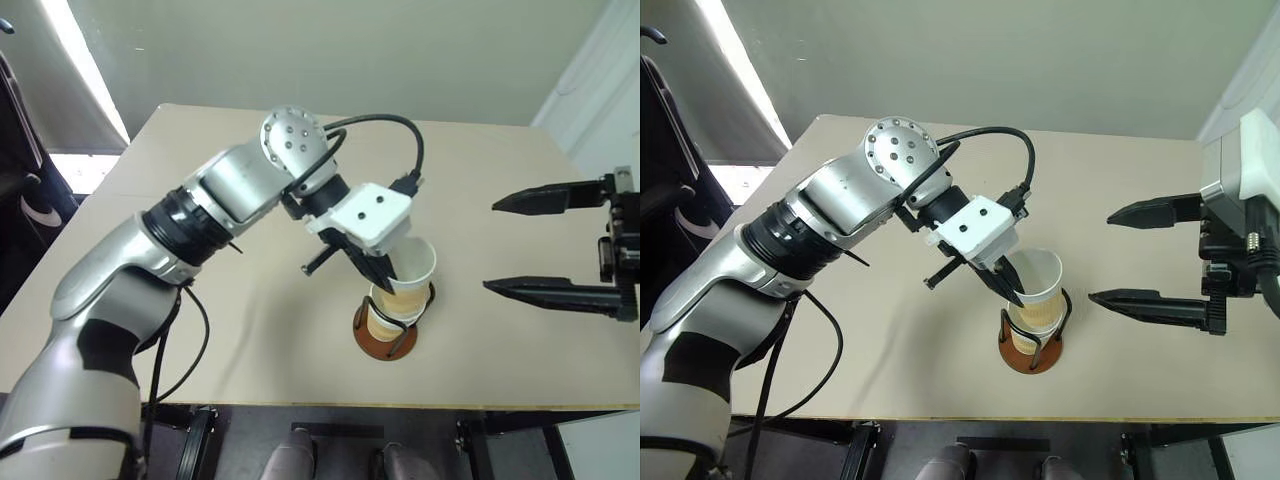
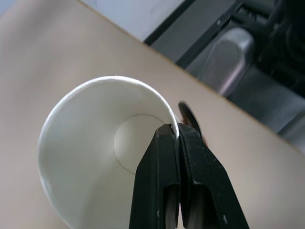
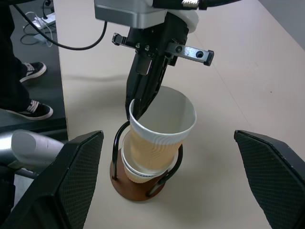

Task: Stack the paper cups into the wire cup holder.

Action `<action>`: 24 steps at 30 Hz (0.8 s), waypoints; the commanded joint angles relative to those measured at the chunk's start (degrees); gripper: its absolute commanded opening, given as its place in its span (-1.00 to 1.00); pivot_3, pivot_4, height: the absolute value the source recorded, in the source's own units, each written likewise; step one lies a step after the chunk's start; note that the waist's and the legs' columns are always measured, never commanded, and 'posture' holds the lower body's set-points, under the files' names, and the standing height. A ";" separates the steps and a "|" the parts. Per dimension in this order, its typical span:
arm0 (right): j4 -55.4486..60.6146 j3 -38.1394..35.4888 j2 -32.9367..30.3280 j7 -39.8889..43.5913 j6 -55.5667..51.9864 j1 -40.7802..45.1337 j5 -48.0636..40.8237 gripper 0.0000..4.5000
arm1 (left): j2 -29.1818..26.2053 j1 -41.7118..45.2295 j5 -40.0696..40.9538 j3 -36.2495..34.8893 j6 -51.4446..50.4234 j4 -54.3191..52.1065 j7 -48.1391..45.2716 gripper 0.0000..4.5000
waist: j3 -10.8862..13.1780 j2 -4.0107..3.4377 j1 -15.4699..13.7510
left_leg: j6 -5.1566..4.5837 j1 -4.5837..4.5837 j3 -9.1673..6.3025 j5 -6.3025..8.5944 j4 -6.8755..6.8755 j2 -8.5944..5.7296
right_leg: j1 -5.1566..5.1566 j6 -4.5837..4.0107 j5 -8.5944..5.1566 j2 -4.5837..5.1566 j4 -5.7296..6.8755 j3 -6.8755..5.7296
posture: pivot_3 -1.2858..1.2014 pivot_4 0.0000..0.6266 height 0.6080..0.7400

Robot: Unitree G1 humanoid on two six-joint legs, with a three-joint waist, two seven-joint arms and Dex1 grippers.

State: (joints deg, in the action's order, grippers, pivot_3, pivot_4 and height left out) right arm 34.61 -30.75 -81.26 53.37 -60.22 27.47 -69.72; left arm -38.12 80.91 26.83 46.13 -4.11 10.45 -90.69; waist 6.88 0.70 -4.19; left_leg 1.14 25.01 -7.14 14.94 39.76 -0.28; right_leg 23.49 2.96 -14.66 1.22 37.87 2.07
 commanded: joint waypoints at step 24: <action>-0.38 6.94 0.02 -7.37 2.60 5.49 -2.19 1.00 | 8.49 -1.41 -2.17 -14.67 -6.78 5.64 1.27 0.99 | 0.02 -0.03 -0.03 | 0.00 0.02 0.02 0.02 0.03 0.00 | 0.00 0.06 -0.01 0.00 0.00 0.01 | 0.03 -0.52 1.00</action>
State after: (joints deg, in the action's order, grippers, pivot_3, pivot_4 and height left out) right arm 35.65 -24.41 -81.58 47.80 -58.93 31.46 -71.75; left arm -30.13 79.69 25.40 35.21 -9.64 15.79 -90.27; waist 6.90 0.66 -4.23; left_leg 1.14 25.03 -7.11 14.97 39.80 -0.28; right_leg 23.49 3.02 -14.67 1.22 37.88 2.09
